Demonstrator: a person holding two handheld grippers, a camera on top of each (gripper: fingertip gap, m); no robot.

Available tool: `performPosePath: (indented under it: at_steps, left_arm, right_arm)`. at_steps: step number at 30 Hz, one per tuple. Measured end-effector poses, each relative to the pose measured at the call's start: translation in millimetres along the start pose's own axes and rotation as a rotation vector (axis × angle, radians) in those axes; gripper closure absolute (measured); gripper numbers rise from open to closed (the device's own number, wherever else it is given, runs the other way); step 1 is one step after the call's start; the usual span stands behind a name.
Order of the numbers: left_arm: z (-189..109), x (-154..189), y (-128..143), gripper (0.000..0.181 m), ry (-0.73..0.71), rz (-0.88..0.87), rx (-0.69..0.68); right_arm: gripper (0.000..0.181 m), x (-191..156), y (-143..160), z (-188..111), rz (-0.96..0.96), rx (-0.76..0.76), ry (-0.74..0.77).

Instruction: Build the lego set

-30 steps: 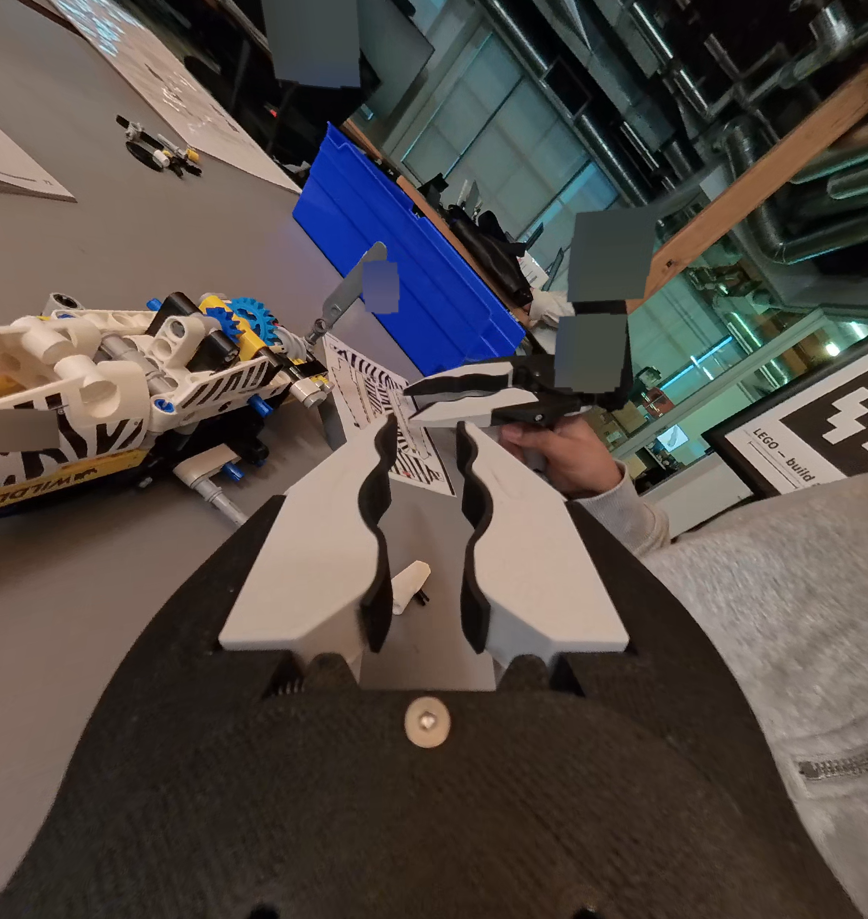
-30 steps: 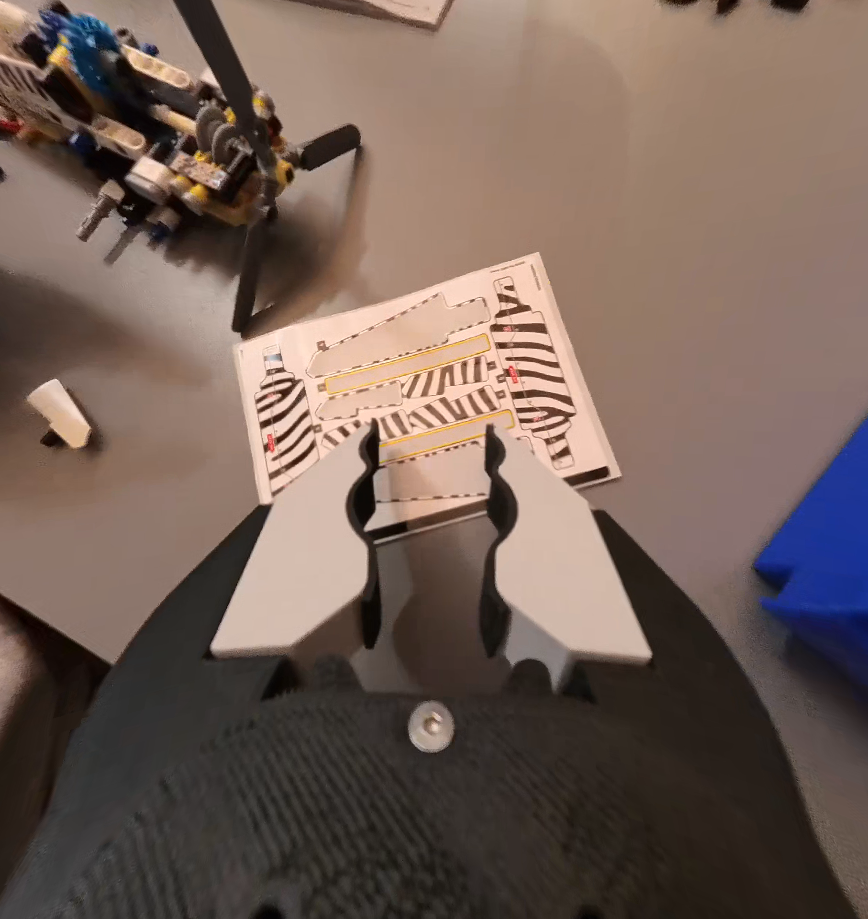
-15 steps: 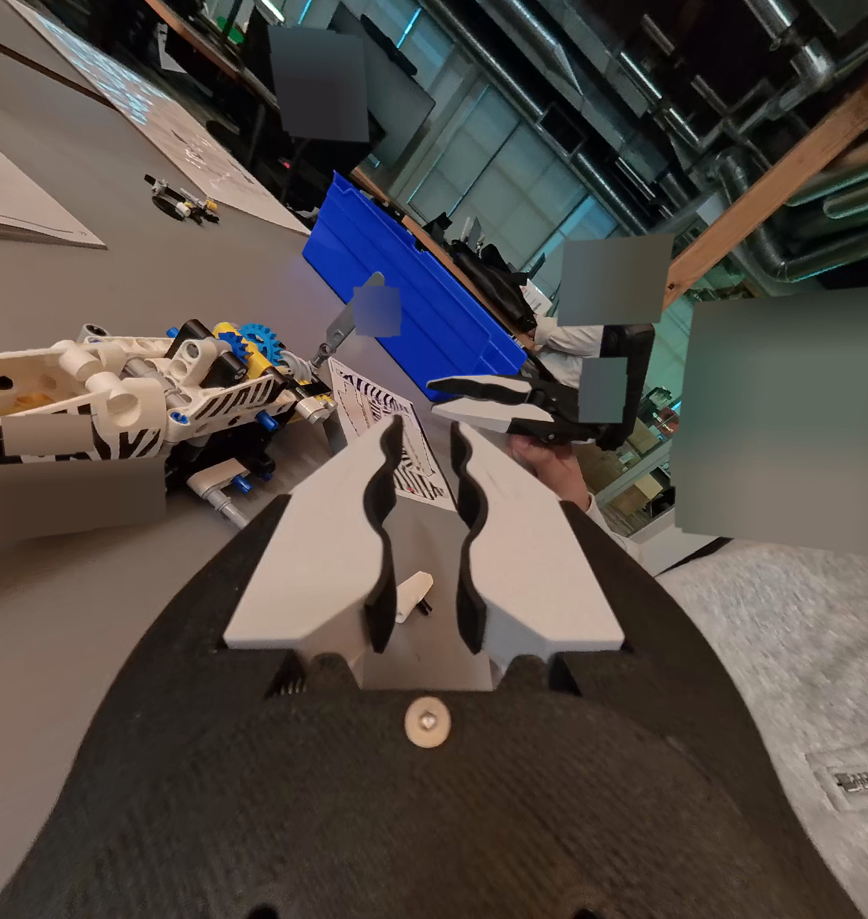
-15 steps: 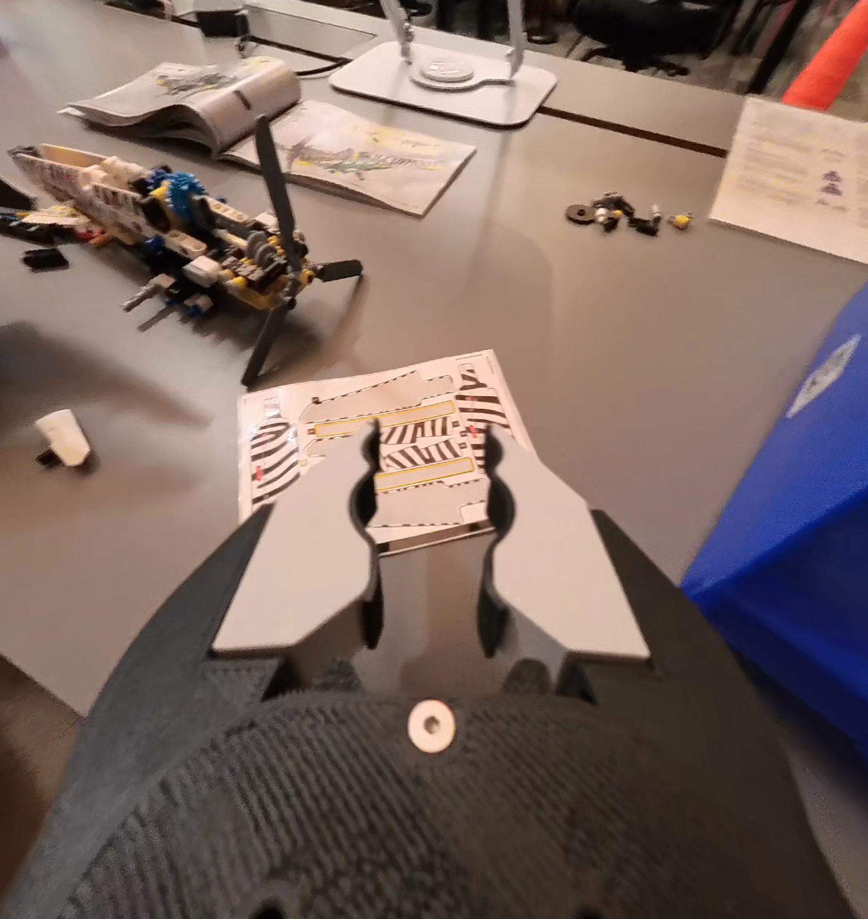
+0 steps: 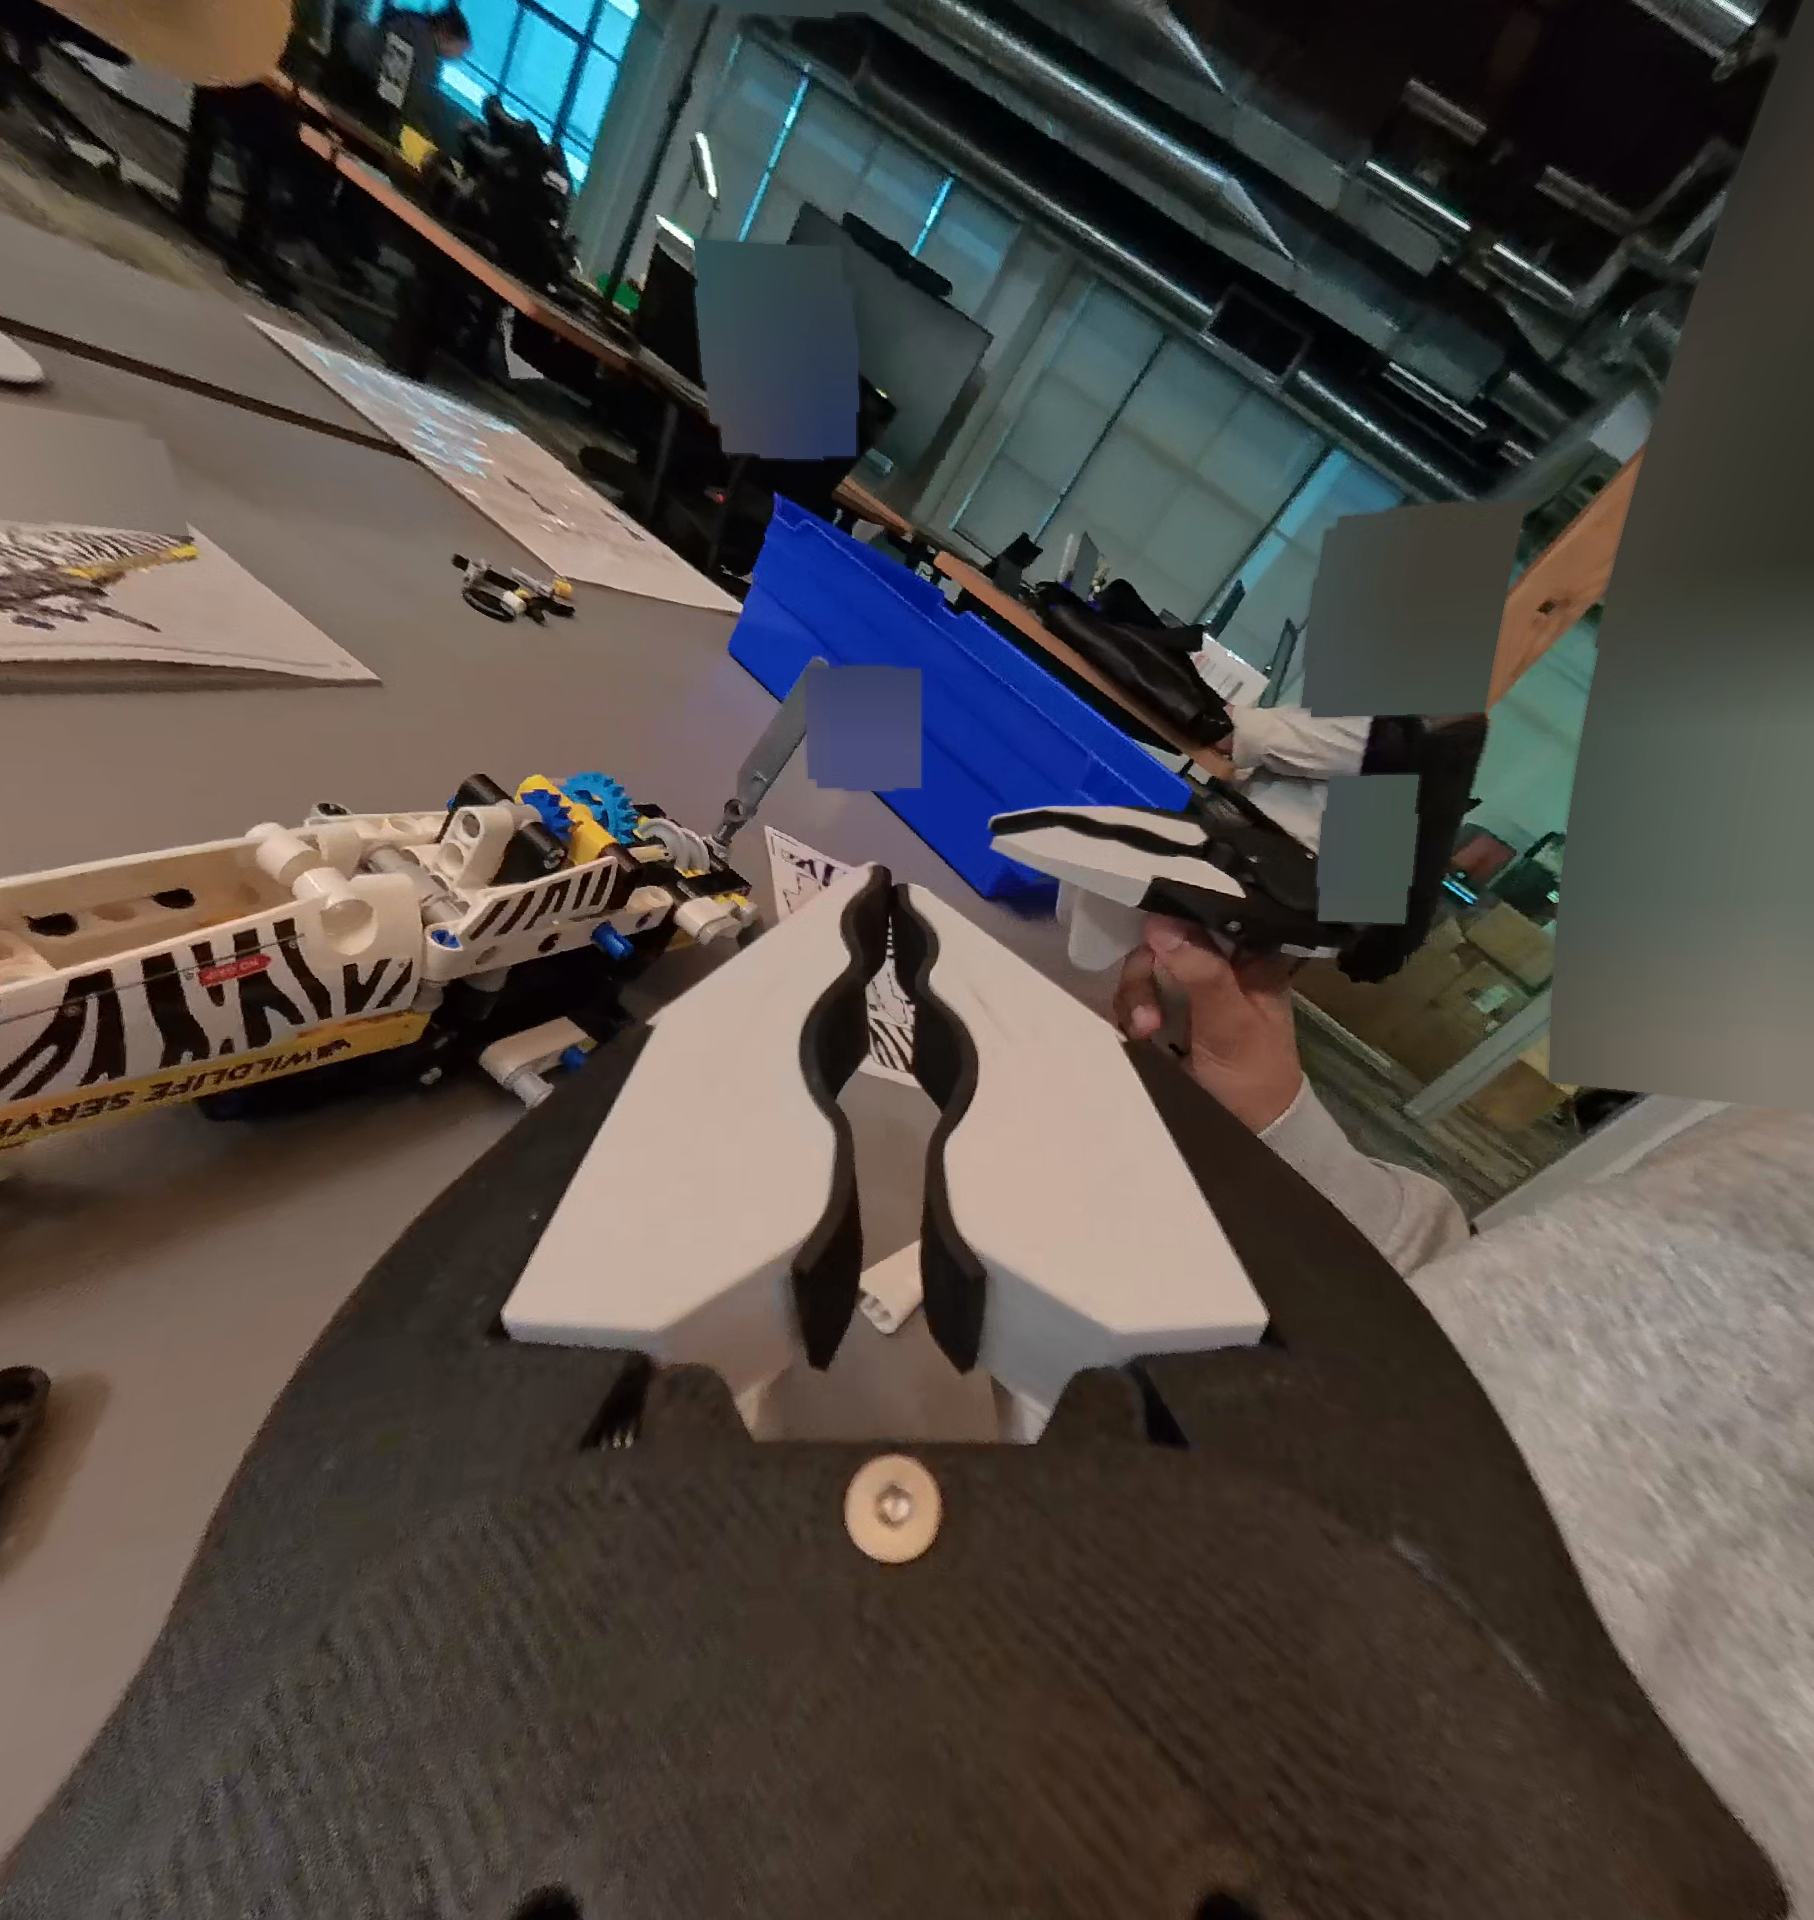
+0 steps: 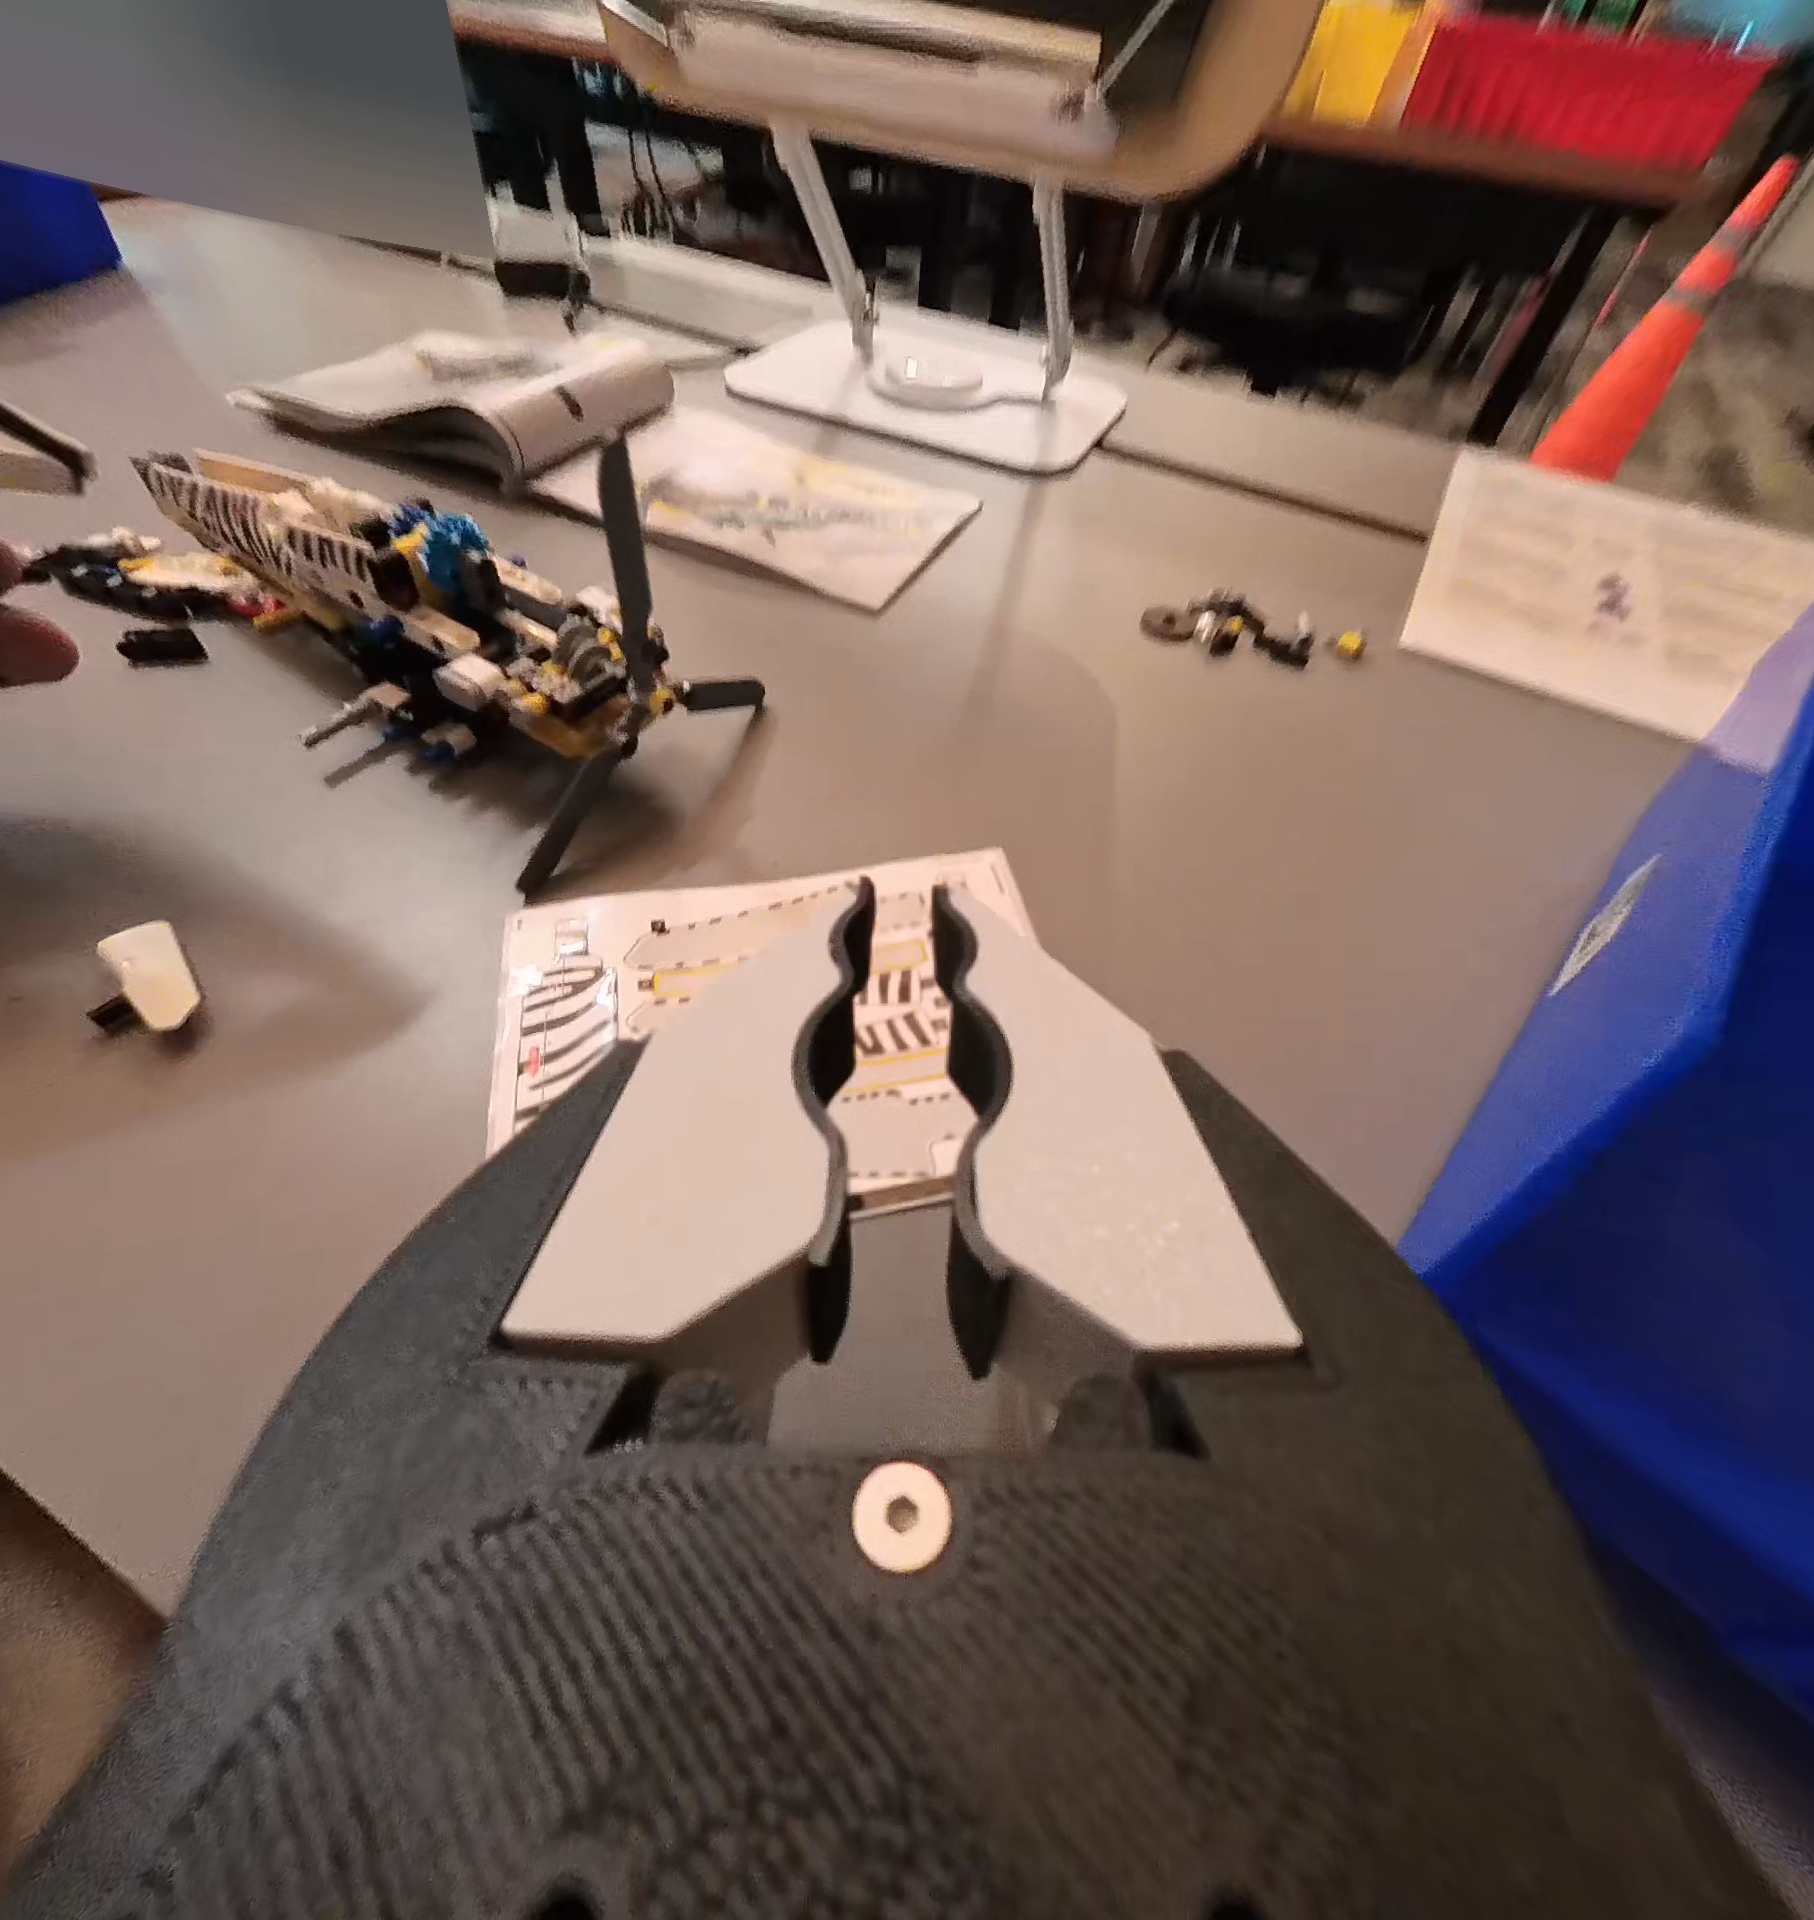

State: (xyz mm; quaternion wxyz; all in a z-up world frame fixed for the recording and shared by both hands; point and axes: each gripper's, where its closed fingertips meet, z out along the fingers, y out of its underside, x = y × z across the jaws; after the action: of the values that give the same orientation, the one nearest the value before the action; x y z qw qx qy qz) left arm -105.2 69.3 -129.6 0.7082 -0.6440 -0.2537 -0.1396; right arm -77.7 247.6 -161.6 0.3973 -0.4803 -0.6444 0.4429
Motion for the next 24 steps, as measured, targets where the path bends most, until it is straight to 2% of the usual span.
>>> performPosePath:
  at_steps: [5, 9, 24]
  left_arm:
    - [2, -4, 2, 0.181, -0.003, -0.036, -0.019]
    - [3, -7, 3, 0.181, 0.007, -0.074, -0.027]
    - [6, -9, 6, 0.181, 0.036, -0.133, -0.054]
  right_arm:
    - [0.181, 5, -21, -11, -0.053, 0.17, 0.041]
    - [0.181, 11, -31, -20, -0.053, 0.261, 0.079]
    - [0.181, 23, -37, -28, -0.036, 0.325, 0.155]
